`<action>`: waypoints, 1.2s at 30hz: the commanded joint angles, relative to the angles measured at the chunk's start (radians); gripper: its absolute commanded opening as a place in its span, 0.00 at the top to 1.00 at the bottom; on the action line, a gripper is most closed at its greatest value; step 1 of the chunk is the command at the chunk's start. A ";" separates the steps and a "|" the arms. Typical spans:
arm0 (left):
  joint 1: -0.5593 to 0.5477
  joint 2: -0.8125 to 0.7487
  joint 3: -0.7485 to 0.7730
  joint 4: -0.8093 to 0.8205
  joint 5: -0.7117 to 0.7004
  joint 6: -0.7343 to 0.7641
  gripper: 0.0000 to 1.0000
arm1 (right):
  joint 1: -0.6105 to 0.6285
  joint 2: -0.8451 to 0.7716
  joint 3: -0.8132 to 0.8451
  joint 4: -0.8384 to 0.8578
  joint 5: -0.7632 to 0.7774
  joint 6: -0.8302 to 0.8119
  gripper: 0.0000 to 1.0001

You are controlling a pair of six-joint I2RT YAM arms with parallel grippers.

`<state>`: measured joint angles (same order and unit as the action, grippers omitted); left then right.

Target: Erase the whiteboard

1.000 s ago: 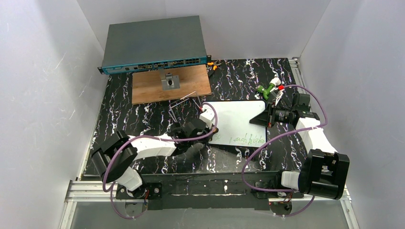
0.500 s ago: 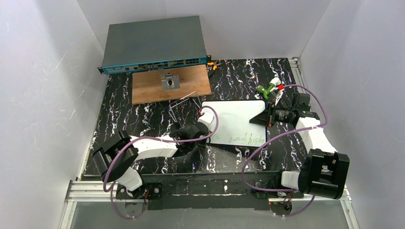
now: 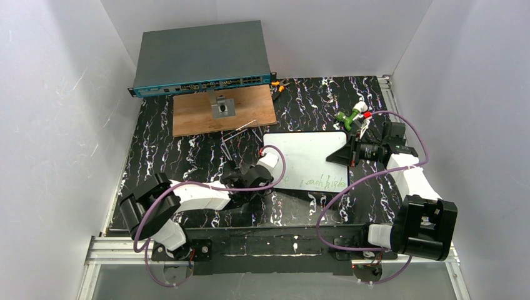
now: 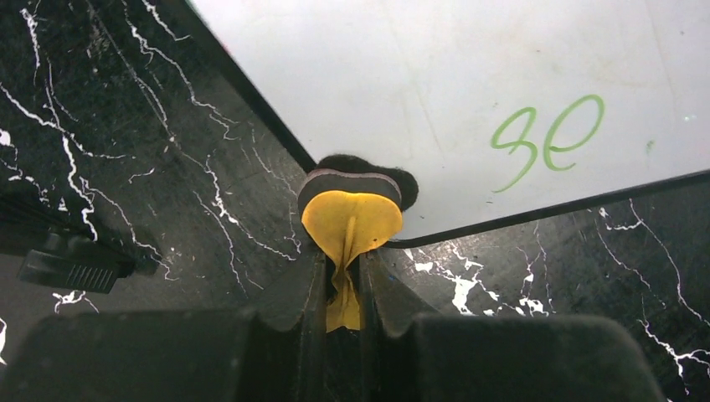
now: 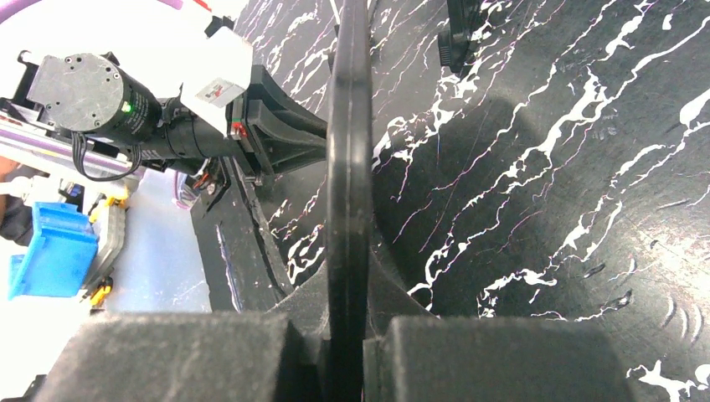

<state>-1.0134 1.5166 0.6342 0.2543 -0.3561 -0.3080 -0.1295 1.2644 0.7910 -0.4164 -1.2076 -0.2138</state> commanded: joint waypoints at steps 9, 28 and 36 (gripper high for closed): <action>-0.028 0.045 -0.045 0.089 0.448 0.056 1.00 | 0.030 0.005 -0.018 0.041 -0.131 0.132 0.99; 0.220 -0.324 -0.285 0.255 0.319 -0.272 1.00 | 0.016 0.028 -0.036 0.106 -0.084 0.218 0.99; 0.219 -0.177 -0.270 0.391 0.329 -0.257 1.00 | 0.014 0.028 -0.042 0.124 -0.071 0.246 0.99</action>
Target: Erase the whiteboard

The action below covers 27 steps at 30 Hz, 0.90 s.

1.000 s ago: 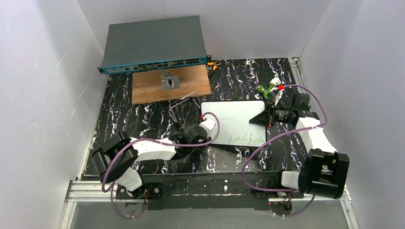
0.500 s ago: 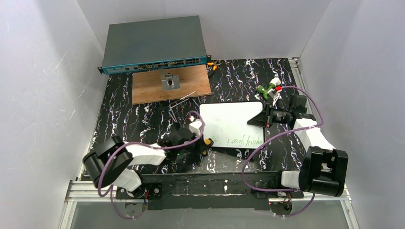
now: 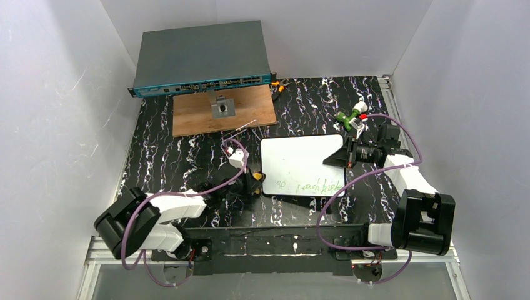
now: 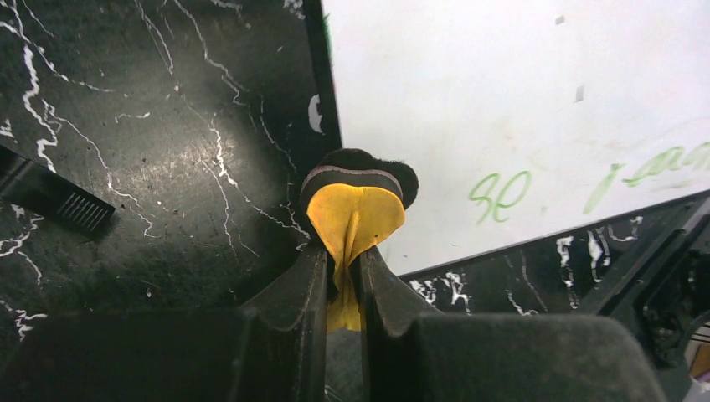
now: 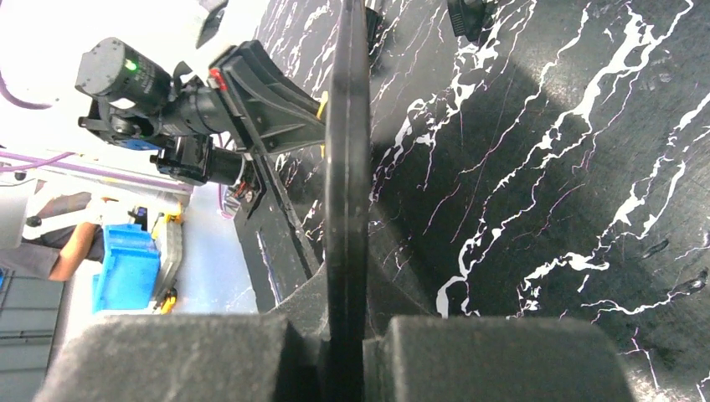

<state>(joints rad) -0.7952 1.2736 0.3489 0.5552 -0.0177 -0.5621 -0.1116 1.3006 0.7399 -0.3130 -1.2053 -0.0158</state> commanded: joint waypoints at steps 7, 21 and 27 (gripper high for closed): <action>-0.039 0.204 0.075 0.206 0.009 0.004 1.00 | -0.004 -0.001 0.007 0.026 -0.074 0.059 0.99; -0.235 0.342 0.138 0.267 -0.144 0.047 1.00 | -0.005 0.014 -0.001 0.071 -0.077 0.130 0.99; -0.264 0.366 0.172 0.254 -0.153 0.060 1.00 | -0.011 0.018 0.000 0.077 -0.077 0.141 0.99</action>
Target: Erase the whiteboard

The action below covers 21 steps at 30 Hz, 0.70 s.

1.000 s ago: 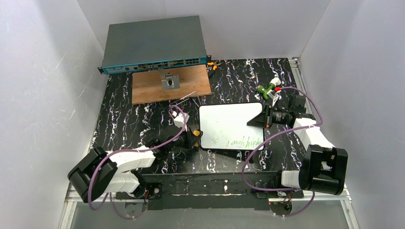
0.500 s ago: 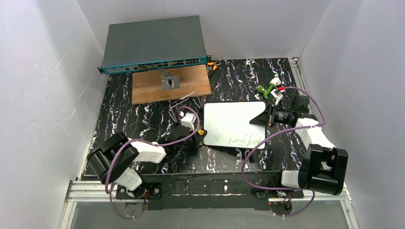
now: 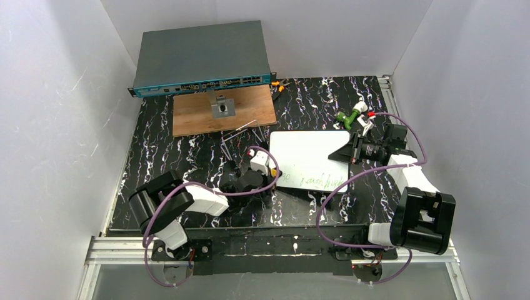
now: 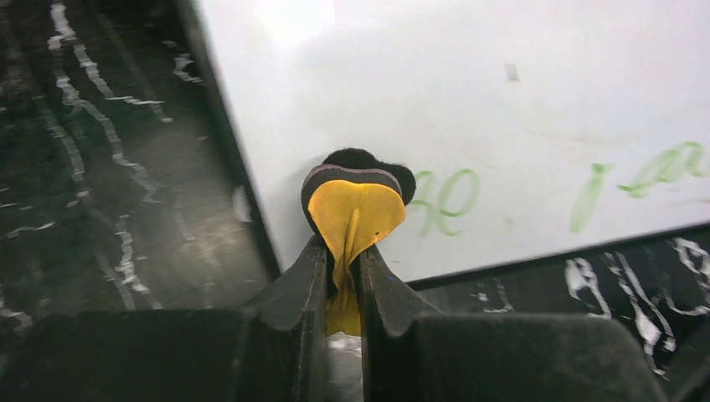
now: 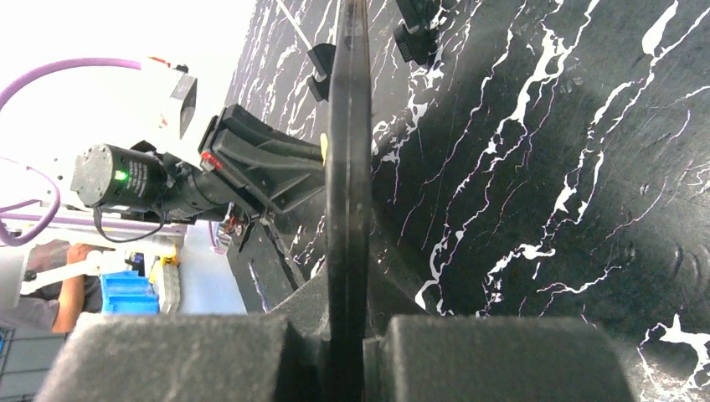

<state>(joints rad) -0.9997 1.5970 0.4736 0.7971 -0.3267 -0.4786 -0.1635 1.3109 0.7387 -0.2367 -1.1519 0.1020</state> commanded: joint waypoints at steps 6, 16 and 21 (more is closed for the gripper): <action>-0.092 0.075 0.072 0.046 0.173 -0.035 1.00 | 0.037 0.018 0.003 0.000 -0.131 0.027 0.99; -0.035 -0.268 -0.005 -0.158 0.061 -0.036 1.00 | 0.021 0.017 0.004 -0.009 -0.124 0.016 0.99; 0.018 -0.329 -0.020 -0.287 0.107 -0.091 1.00 | 0.021 0.010 0.011 -0.033 -0.112 -0.013 0.99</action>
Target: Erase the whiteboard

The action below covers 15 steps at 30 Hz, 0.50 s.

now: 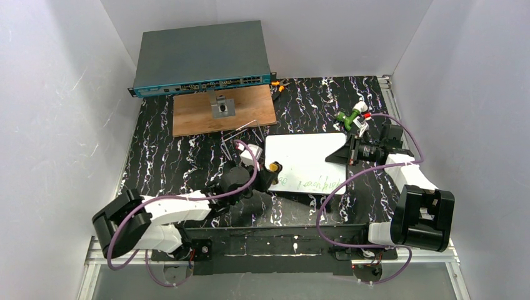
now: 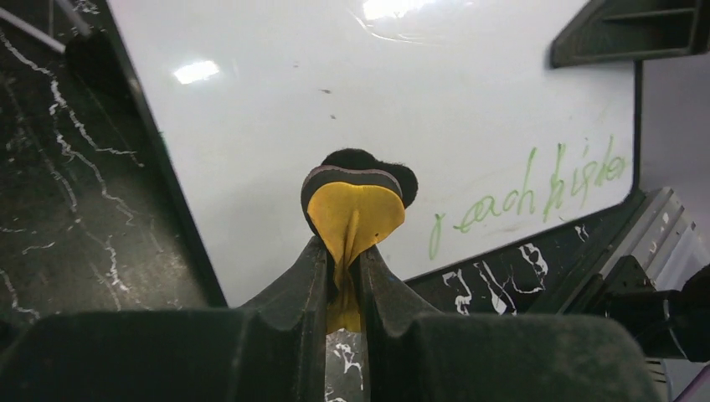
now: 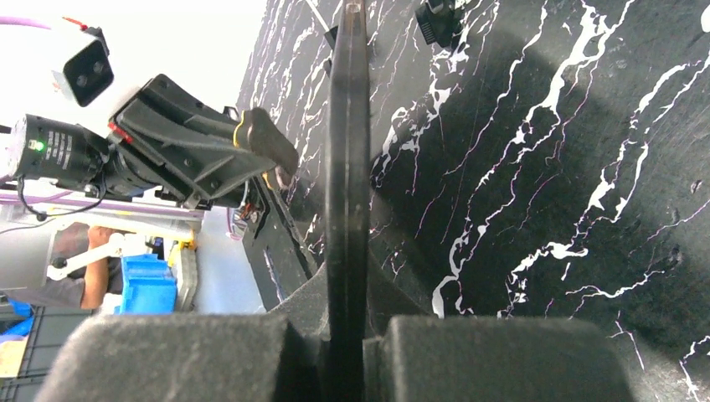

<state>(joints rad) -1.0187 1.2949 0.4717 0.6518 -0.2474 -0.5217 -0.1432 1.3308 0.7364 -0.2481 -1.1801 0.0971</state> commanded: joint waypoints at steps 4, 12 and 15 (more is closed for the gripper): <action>0.052 0.048 -0.021 -0.127 0.053 -0.086 1.00 | 0.001 -0.021 0.013 -0.024 -0.075 -0.012 0.99; 0.049 0.235 0.092 -0.056 0.111 -0.075 1.00 | 0.001 -0.026 0.013 -0.037 -0.073 -0.031 0.99; 0.016 0.269 0.114 -0.041 0.131 -0.073 1.00 | 0.001 -0.027 0.013 -0.036 -0.074 -0.033 0.99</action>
<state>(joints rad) -0.9684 1.5230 0.5293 0.5827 -0.1783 -0.5945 -0.1577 1.3300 0.7364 -0.2741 -1.1679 0.0700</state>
